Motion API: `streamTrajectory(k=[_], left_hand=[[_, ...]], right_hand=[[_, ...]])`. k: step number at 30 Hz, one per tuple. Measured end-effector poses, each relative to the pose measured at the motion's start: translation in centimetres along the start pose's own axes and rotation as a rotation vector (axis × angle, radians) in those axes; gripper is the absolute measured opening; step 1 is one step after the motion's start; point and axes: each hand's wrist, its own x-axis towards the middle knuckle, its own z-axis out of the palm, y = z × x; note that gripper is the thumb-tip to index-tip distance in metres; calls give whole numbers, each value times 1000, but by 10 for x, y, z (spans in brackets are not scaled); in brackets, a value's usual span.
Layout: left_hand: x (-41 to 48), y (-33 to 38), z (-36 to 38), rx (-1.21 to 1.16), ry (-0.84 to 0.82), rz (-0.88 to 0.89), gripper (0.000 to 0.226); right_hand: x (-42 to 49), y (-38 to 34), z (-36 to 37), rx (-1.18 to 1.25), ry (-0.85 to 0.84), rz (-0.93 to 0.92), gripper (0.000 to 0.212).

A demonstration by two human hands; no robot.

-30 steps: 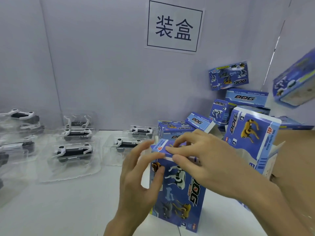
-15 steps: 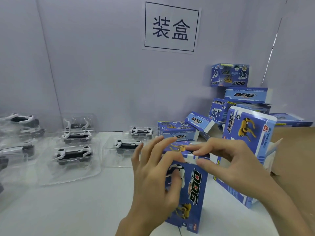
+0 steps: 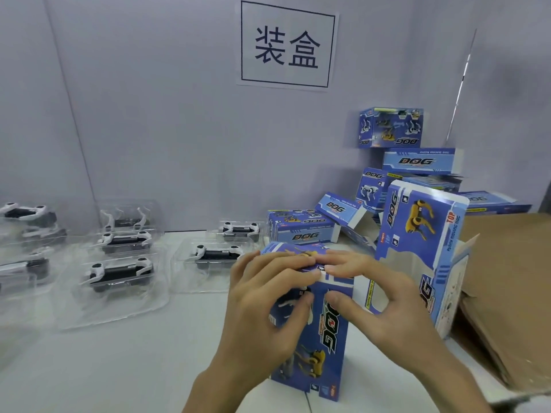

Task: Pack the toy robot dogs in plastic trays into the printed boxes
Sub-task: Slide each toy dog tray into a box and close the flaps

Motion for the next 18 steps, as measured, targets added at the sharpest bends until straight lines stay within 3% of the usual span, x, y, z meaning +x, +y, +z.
streamTrajectory(k=[9,18], left_hand=[[-1,-5,-5,-38,95,-36,25],[3,-16,-11,-84,123,-76,12]], right_hand=[[-6,5,9,74,74,-25,11],[-8,9,22,114,171,-60,9]])
